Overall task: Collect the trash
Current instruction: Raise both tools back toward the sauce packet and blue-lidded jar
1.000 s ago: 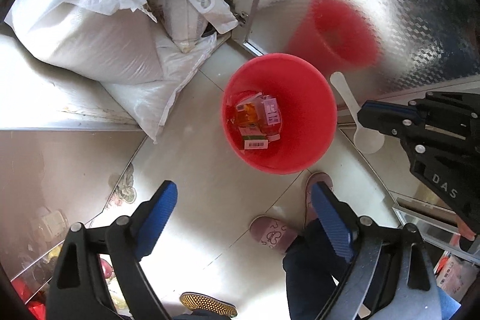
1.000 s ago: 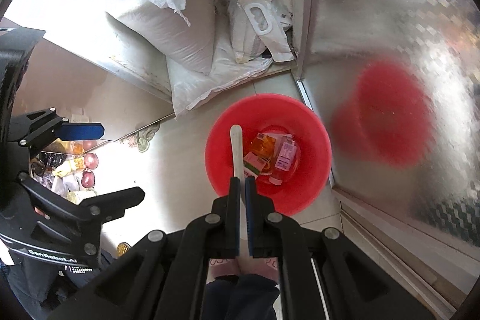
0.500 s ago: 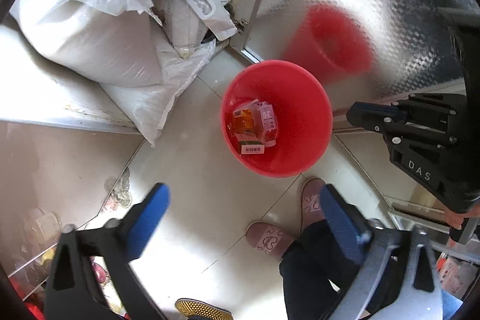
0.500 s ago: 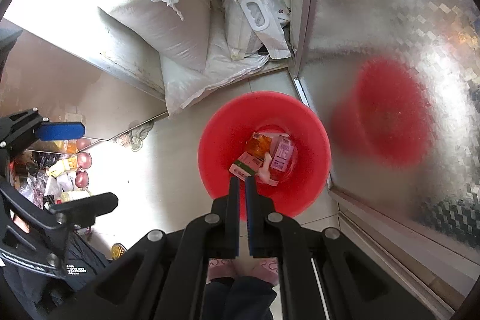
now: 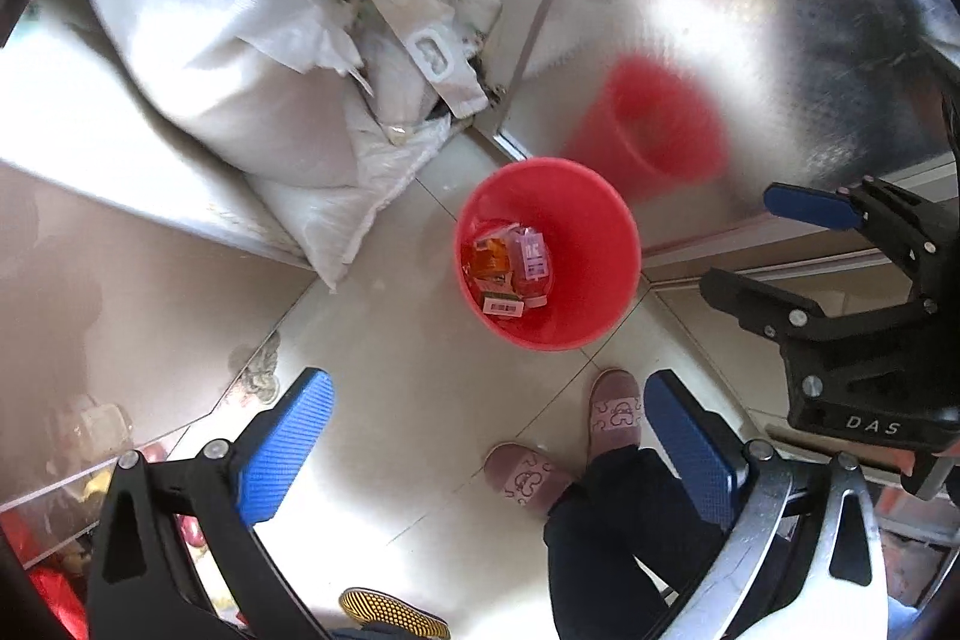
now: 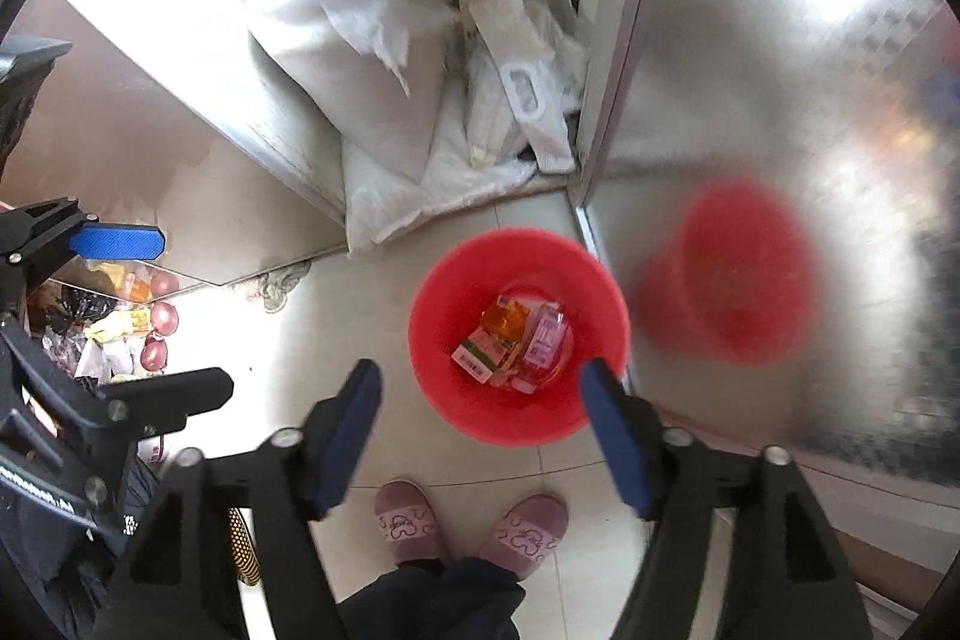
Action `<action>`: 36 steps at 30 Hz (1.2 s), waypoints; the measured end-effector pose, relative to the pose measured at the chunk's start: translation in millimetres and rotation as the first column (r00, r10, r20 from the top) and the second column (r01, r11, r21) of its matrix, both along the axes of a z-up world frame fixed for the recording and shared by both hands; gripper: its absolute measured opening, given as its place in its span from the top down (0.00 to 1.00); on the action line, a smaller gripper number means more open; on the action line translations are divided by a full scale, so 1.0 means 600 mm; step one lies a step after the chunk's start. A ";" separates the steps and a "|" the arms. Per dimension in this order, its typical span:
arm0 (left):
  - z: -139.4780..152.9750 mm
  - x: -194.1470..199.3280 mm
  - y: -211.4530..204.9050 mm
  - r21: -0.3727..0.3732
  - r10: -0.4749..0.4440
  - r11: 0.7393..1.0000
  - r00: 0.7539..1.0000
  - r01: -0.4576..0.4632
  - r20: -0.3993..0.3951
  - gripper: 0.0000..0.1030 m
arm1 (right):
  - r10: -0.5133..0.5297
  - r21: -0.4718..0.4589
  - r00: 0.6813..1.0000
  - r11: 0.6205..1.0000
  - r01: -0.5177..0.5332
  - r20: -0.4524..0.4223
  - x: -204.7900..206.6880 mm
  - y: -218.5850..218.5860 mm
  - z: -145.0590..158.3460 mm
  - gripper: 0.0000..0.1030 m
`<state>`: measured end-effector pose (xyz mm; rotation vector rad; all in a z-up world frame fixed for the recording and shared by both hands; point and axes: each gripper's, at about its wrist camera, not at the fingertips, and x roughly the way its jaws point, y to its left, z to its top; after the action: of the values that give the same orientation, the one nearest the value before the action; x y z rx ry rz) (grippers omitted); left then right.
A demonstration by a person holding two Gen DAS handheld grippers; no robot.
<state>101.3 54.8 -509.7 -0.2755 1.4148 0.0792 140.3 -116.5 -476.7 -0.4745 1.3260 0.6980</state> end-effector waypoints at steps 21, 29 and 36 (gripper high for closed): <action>0.492 -0.090 -0.049 0.063 0.047 0.996 0.974 -0.062 0.222 0.00 | -0.020 0.140 0.992 0.990 0.002 0.128 -0.063 -0.047 0.468 0.01; 0.633 -0.054 -0.071 0.131 -0.027 0.991 0.948 -0.015 0.316 0.00 | -0.125 0.195 0.981 0.976 0.094 0.150 -0.046 -0.082 0.583 0.01; 0.706 0.020 -0.081 0.140 -0.064 0.990 0.923 0.011 0.379 0.00 | -0.217 0.252 0.956 0.954 0.164 0.199 -0.003 -0.105 0.664 0.01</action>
<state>113.1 6.2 -85.9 -0.1403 1.0192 0.0841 138.4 -179.5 -78.5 -0.2228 1.0444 0.6095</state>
